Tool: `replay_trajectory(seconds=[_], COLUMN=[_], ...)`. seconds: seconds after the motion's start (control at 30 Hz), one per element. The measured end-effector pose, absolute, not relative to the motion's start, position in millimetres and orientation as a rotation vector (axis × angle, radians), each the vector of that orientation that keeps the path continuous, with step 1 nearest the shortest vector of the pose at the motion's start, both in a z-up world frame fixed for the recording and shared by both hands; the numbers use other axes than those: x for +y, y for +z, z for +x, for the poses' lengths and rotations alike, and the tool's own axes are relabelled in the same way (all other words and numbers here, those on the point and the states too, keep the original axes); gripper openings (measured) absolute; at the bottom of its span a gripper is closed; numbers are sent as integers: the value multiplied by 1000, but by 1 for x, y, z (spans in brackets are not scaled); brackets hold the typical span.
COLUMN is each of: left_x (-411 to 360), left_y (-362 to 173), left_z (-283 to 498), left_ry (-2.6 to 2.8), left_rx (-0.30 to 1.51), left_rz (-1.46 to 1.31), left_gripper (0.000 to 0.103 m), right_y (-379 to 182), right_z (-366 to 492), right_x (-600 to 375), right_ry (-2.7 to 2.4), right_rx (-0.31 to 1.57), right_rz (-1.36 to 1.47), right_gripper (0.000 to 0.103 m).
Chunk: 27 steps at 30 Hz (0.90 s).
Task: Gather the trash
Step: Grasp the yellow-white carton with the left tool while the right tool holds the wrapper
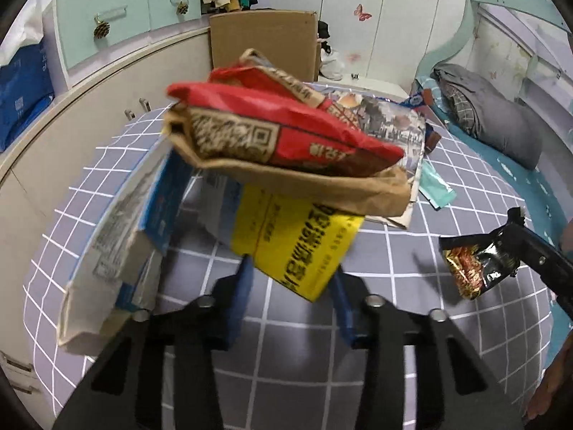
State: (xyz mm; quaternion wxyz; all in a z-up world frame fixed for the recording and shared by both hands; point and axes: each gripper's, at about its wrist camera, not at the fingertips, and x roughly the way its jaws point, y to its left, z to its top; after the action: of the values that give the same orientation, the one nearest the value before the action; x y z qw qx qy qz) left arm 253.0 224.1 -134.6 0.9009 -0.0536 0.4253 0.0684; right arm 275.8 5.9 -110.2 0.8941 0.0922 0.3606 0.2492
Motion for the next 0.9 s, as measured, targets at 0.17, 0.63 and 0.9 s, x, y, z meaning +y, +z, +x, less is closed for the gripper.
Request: replay_trajectory(seconds=[0.17,0.63,0.9], left_x=[224,223,198], left_y=[-131,-97,-90], left_z=[244,187,166], left_ry=[176,134,-16], left_rx=[871,804,794], left_rz=[-93,-134,-174], left_gripper=[16,1,1], right_y=[-108,-96,-107], right_z=[267,241,239], right_x=[1,-7,-14], right_ry=[513,524,457], right_rx=[738,708,759], right_rz=[201,203,204], right_gripper=[17,6,8])
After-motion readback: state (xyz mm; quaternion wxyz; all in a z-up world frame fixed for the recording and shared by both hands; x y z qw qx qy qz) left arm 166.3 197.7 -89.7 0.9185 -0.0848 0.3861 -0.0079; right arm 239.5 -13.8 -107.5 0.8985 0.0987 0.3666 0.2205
